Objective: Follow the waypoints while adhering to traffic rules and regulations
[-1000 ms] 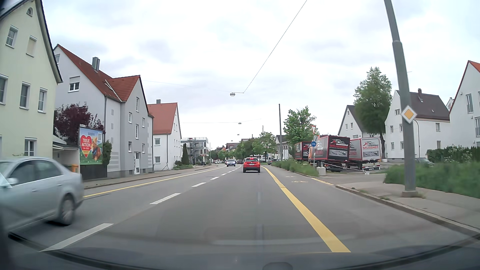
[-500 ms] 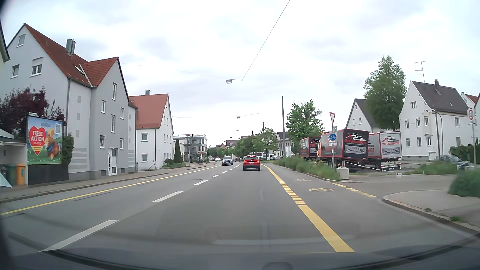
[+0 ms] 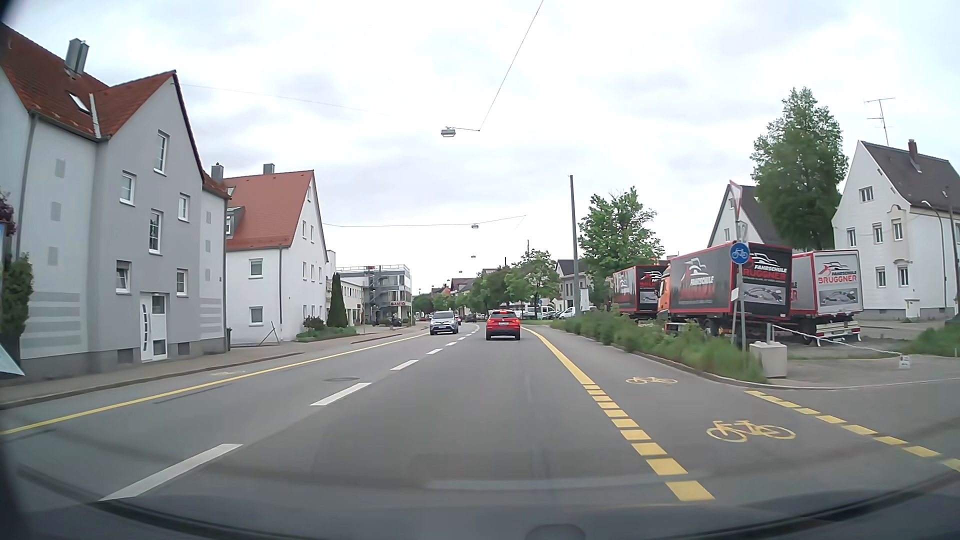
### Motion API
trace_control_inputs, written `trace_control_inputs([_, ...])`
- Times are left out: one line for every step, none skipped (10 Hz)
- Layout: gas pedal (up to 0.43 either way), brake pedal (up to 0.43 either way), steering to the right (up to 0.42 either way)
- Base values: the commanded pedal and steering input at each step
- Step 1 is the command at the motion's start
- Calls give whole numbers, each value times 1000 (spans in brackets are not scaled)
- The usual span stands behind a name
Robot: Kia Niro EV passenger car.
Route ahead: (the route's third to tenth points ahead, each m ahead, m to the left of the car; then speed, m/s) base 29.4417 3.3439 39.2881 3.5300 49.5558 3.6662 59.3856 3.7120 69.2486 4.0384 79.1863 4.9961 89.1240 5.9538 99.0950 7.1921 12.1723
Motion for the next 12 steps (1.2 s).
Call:
trace_control_inputs([209,0,-3])
trace_control_inputs([209,0,-3])
trace_control_inputs([209,0,-3])
trace_control_inputs([177,0,-3])
trace_control_inputs([150,0,-3])
trace_control_inputs([150,0,-3])
trace_control_inputs([150,0,-3])
trace_control_inputs([150,0,-3])
trace_control_inputs([150,0,-3])
trace_control_inputs([150,0,-3])
trace_control_inputs([150,0,-3])
trace_control_inputs([150,0,-3])
